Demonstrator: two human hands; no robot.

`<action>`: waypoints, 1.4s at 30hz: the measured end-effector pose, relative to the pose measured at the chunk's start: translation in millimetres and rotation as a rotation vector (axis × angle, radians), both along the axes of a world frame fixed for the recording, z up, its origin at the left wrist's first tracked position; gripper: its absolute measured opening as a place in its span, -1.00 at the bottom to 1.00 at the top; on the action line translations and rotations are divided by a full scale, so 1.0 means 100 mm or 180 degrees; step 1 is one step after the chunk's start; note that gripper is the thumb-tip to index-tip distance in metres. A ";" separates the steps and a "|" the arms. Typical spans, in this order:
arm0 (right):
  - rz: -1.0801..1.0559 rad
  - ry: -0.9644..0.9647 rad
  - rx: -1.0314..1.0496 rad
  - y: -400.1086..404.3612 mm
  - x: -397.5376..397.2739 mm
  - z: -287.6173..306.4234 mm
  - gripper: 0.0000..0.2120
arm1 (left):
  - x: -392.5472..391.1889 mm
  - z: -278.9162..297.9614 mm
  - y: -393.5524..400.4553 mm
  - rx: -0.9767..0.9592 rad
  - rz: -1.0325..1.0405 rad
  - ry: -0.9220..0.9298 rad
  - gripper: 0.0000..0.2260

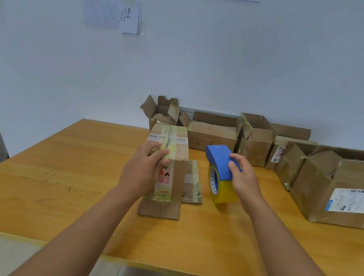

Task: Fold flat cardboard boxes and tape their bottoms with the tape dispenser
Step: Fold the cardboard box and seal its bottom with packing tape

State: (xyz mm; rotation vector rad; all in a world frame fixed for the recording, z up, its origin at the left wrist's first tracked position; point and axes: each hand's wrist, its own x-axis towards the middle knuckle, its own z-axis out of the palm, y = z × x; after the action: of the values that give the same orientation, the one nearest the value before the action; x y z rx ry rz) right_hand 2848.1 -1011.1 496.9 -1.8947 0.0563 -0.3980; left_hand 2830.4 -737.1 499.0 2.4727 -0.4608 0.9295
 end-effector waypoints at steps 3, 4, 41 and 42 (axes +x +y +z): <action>-0.0215 -0.0015 -0.0600 -0.06 0.01 -0.03 -0.70 | -0.02 -0.04 -0.01 0.0070 0.0015 -0.0080 -0.75; -0.0278 0.0012 -0.0891 -0.07 0.01 -0.02 -0.67 | -0.03 -0.05 -0.01 0.0097 0.0036 -0.0113 -0.74; 0.1577 -0.0930 -0.0096 0.53 -0.19 1.16 -0.50 | 0.11 1.08 0.27 -0.4513 -0.1358 0.2514 -0.84; 0.1600 -0.0916 -0.0105 0.53 -0.17 1.15 -0.50 | 0.11 1.07 0.28 -0.4601 -0.1410 0.2533 -0.87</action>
State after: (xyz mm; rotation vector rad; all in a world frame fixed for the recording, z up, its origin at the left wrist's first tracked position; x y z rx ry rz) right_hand 2830.7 -958.6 612.4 -1.7882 -0.6089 -0.3199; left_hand 2841.7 -709.1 606.1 1.1178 0.0210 -0.0663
